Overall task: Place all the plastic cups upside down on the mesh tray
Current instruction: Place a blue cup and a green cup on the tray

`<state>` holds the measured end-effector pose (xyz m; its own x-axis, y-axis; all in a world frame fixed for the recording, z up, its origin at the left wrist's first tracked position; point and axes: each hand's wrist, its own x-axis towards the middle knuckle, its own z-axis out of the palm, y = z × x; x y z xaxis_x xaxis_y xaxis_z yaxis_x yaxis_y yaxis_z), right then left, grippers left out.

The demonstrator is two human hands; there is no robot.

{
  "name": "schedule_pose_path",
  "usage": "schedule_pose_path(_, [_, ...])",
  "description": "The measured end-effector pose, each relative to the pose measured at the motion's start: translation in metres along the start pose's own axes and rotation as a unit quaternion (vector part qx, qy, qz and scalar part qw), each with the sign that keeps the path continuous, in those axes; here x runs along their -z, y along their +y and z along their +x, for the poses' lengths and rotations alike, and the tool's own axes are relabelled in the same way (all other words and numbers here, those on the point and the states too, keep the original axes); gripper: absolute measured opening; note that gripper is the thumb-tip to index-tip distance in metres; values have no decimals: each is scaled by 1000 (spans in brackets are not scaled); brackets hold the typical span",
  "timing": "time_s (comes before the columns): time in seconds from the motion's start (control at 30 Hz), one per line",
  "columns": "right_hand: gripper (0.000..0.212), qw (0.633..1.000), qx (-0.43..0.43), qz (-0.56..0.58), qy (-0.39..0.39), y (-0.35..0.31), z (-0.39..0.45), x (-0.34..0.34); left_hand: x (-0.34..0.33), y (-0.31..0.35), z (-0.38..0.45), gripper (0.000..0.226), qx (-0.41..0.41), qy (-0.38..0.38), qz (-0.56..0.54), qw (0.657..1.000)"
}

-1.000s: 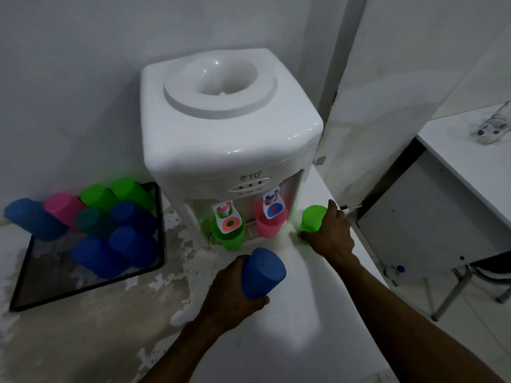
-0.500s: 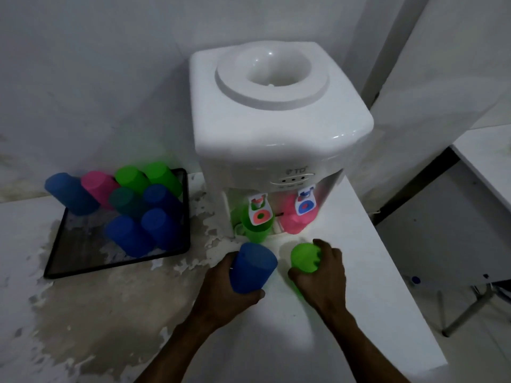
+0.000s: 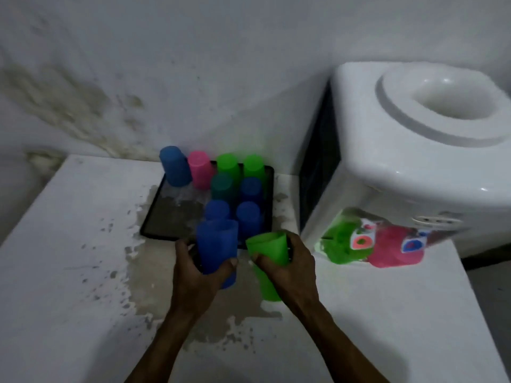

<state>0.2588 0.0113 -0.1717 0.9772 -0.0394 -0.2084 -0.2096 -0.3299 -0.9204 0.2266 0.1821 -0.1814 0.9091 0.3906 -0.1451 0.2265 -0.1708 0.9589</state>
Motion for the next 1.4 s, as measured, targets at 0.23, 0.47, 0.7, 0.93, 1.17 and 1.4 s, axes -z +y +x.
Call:
schedule_pose_path(0.23, [52, 997, -35, 36, -55, -61, 60, -85, 67, -11, 63, 82, 73, 116, -25, 990])
schedule_pose_path(0.47, [73, 988, -44, -83, -121, -117, 127, -150, 123, -21, 139, 79, 112, 104, 12, 988])
schedule_pose_path(0.7, [66, 930, 63, -332, -144, -132, 167, -174, 146, -28, 185, 65, 71, 94, 105, 987])
schedule_pose_path(0.93, [66, 876, 113, -444, -152, -119, 182, -193, 131, -41, 220, 63, 11, 92, 184, 978])
schedule_pose_path(1.17, [72, 829, 174, -515, -130, -105, 189, -211, 111, -48, 238, 68, -36, 37, 241, 969])
schedule_pose_path(1.4, [73, 799, 187, -557, -125, -96, 187, -221, 100, -54, 255, 77, -47, -5, 265, 963])
